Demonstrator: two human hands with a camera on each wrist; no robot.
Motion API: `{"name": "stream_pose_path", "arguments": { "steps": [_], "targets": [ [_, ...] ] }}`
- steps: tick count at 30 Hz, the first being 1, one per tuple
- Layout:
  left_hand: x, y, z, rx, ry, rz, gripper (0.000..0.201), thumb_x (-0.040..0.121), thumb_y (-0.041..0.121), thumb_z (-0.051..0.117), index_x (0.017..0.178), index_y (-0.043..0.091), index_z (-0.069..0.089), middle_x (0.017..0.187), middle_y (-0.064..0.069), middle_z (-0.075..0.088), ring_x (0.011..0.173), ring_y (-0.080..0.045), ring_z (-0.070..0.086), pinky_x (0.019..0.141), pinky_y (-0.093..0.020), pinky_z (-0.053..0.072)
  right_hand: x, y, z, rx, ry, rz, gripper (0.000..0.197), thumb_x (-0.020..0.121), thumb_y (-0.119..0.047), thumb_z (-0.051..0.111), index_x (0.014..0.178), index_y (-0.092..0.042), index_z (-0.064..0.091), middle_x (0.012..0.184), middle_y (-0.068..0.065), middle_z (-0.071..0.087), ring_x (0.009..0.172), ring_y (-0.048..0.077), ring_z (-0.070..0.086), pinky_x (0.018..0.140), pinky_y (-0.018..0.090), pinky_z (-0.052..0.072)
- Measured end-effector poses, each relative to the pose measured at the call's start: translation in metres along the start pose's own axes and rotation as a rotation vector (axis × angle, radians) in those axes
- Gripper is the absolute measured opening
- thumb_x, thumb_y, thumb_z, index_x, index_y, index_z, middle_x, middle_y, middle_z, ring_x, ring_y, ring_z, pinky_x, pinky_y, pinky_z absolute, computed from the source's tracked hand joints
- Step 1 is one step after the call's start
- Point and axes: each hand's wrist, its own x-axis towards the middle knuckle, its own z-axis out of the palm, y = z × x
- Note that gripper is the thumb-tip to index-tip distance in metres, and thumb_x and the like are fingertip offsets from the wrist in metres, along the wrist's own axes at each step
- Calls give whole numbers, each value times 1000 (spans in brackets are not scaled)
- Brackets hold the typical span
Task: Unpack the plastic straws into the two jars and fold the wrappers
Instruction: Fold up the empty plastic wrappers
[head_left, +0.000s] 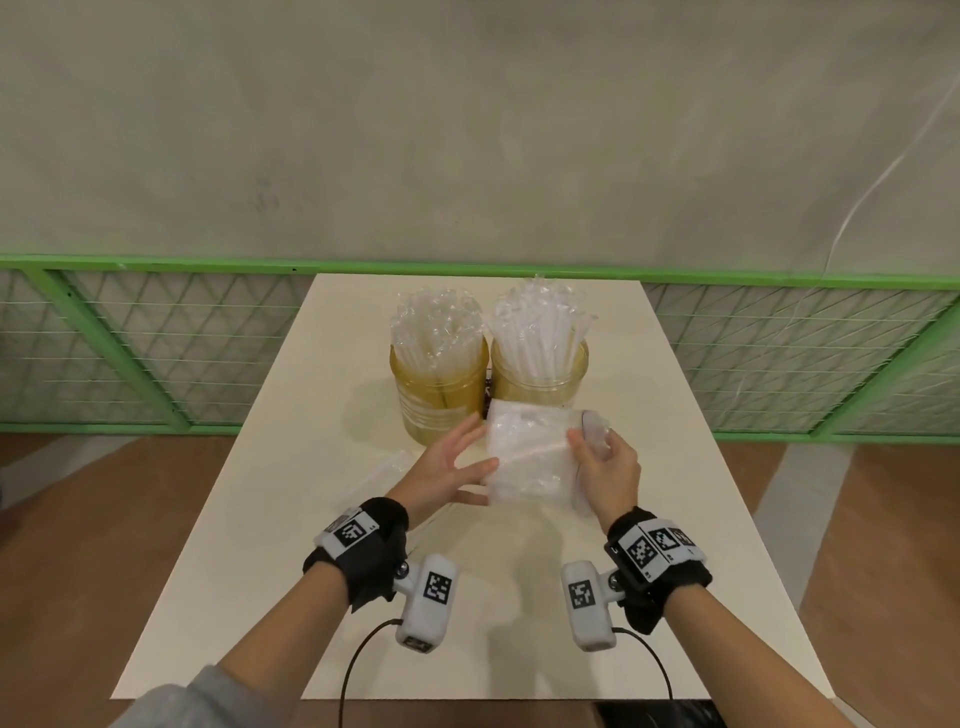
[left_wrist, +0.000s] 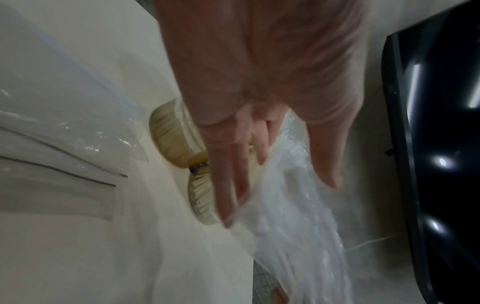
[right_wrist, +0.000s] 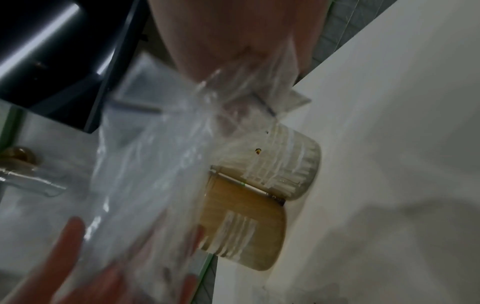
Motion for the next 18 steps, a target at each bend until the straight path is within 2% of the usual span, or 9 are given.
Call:
{"name": "stream_pose_path", "arguments": {
  "steps": [2, 4, 5, 7, 9, 11, 13, 16, 18],
  "targets": [
    [-1, -2, 2, -23, -37, 8, 81, 83, 3, 65, 141, 41, 24, 136, 10, 43, 104, -22, 64, 73, -34, 58, -4, -2, 0, 118, -101, 63, 46, 83, -41, 65, 102, 0, 60, 97, 3, 59, 94, 19, 55, 80, 31, 43],
    [1, -4, 4, 0, 2, 56, 63, 80, -5, 65, 126, 35, 46, 134, 1, 48, 101, -19, 63, 73, -32, 56, -10, -5, 3, 203, -220, 173, 55, 85, -38, 65, 128, -10, 46, 115, -3, 54, 107, 16, 52, 89, 29, 43],
    [1, -4, 4, 31, 37, 75, 50, 80, -8, 63, 114, 28, 57, 131, 0, 50, 108, -18, 59, 76, -30, 55, -14, -6, 3, 242, -270, 257, 58, 84, -36, 66, 131, -15, 39, 115, -3, 52, 106, 17, 53, 85, 31, 46],
    [3, -5, 2, 81, 63, 78, 43, 80, -12, 60, 104, 23, 66, 126, 3, 55, 120, -17, 51, 89, -29, 52, -18, -6, 2, 293, -373, 407, 61, 81, -37, 69, 127, -21, 34, 110, 1, 54, 102, 25, 60, 72, 38, 55],
    [4, -7, -2, 102, 52, 54, 49, 79, -14, 58, 112, 22, 64, 131, 0, 54, 120, -14, 52, 98, -32, 49, -19, -2, 2, 296, -441, 452, 49, 80, -32, 71, 114, -21, 38, 99, 4, 58, 89, 28, 66, 71, 40, 58],
    [5, -9, -4, 77, 48, 27, 53, 78, -14, 58, 119, 20, 61, 134, -1, 52, 117, -15, 55, 95, -31, 51, -19, 1, 5, 291, -427, 395, 26, 78, -24, 73, 87, -14, 51, 78, 6, 58, 69, 21, 63, 69, 36, 56],
    [4, -12, -4, 111, 38, 20, 52, 80, -7, 62, 123, 22, 58, 133, 3, 50, 111, -14, 57, 87, -23, 53, -15, 4, 9, 260, -343, 312, 26, 81, -13, 70, 65, -8, 50, 63, 7, 56, 60, 19, 58, 66, 35, 52],
    [3, -19, -16, 171, 38, 39, 46, 83, 4, 65, 124, 23, 56, 130, 7, 49, 105, -15, 60, 86, -25, 54, -4, 15, 8, 209, -213, 217, 17, 85, -11, 67, 75, -2, 56, 69, 12, 55, 65, 22, 56, 65, 33, 47],
    [2, -25, -43, 248, 226, 72, 36, 84, 3, 63, 115, 20, 59, 132, 1, 52, 107, -21, 61, 92, -30, 50, 3, 26, 1, 223, -192, 221, 15, 86, -13, 64, 77, -4, 57, 70, 13, 56, 66, 23, 55, 64, 32, 47]
  ]
}}
